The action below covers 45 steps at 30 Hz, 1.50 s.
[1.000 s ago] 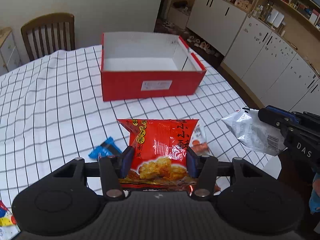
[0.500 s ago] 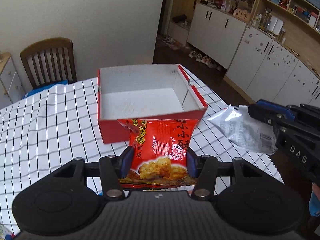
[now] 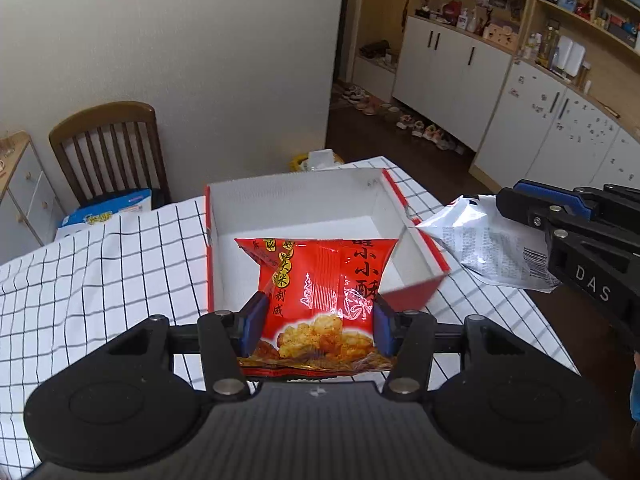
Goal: Organize snacks
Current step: 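Carry the red bag and white packet into the red box with both tools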
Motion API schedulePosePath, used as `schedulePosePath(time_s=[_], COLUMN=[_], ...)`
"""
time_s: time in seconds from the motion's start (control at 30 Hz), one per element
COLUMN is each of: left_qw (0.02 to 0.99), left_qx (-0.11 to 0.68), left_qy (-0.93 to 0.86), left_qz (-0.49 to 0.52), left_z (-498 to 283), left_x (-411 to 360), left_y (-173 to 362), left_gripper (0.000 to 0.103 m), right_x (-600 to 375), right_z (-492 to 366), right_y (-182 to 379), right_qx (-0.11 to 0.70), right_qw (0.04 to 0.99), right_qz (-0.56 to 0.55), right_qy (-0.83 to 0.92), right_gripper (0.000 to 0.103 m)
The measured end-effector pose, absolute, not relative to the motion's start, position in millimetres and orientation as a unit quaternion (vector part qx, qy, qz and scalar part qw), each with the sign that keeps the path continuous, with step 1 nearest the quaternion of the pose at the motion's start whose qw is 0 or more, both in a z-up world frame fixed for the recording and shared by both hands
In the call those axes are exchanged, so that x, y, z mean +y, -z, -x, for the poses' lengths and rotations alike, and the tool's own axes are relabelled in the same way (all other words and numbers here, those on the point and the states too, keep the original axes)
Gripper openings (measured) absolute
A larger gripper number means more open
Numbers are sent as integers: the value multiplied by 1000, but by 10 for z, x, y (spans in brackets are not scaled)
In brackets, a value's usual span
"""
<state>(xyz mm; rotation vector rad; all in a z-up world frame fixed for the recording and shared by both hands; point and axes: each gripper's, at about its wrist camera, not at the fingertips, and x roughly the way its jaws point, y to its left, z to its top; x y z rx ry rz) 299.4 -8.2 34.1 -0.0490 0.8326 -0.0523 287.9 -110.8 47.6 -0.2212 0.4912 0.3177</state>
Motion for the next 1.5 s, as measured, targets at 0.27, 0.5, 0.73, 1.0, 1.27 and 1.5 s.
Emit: schedulePosePath(time_s=[0.27, 0.5, 0.73, 1.0, 1.27, 1.5], left_qw=[912, 905, 896, 879, 863, 848], left_qx=[410, 425, 443, 473, 502, 526], left_qy=[7, -13, -34, -50, -54, -53], left_qz=[9, -1, -7, -19, -37, -49], left_z=[-3411, -3767, -4056, -4371, -4531, -4616], left_x=[-55, -35, 2, 16, -30, -85], left_y=[-273, -106, 89, 429, 725, 955], left_gripper=[53, 53, 53, 53, 53, 53], right_x=[-979, -883, -815, -715, -615, -615], right_z=[-3234, -3551, -3881, -4173, -4299, -4308], right_y=[-371, -178, 50, 415, 700, 837], right_qx=[246, 268, 294, 329, 348, 372], right_qw=[949, 942, 933, 921, 911, 897], right_qz=[124, 130, 134, 140, 159, 167], right_qy=[-152, -155, -158, -154, -152, -171], right_gripper=[11, 11, 11, 11, 11, 13])
